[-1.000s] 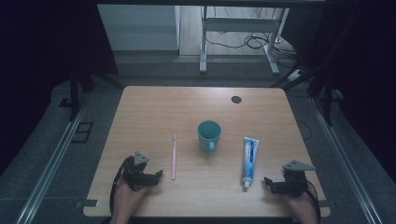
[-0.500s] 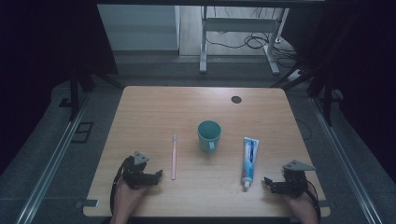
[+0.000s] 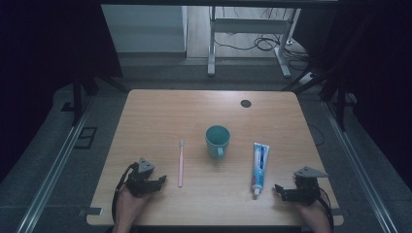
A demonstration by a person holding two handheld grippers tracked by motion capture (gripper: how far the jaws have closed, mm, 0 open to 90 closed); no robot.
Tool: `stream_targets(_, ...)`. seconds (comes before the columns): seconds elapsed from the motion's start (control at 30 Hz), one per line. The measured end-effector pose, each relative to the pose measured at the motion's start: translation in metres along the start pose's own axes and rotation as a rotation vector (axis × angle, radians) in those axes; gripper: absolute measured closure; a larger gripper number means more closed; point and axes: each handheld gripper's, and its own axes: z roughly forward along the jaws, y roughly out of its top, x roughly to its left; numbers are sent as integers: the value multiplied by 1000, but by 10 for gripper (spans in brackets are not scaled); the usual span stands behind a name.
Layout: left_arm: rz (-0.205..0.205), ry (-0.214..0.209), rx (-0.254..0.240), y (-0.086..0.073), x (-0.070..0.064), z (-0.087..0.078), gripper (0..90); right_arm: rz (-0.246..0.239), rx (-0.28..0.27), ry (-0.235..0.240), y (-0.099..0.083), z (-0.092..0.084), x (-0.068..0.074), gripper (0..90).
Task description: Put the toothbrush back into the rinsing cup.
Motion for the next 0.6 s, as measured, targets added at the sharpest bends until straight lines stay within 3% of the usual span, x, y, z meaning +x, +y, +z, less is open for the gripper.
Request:
stream_targets(0.1,4,-20,-1,2,-1,-3,488,0,0,0,0,0,0,20)
stream_targets(0.27,-32,-78,-5,4,-1,-7,688,0,0,0,0,0,0,20)
stream_targets(0.37,-30,-85,-3,4,-2,-8,792,0,0,0,0,0,0,20)
stream_targets(0.5,-23,-112,-4,7,-3,-11,892,0,0,0,0,0,0,20)
stream_targets(0.6,-7,-126,3,9,-5,-11,894,0,0,-1,0,0,0,20)
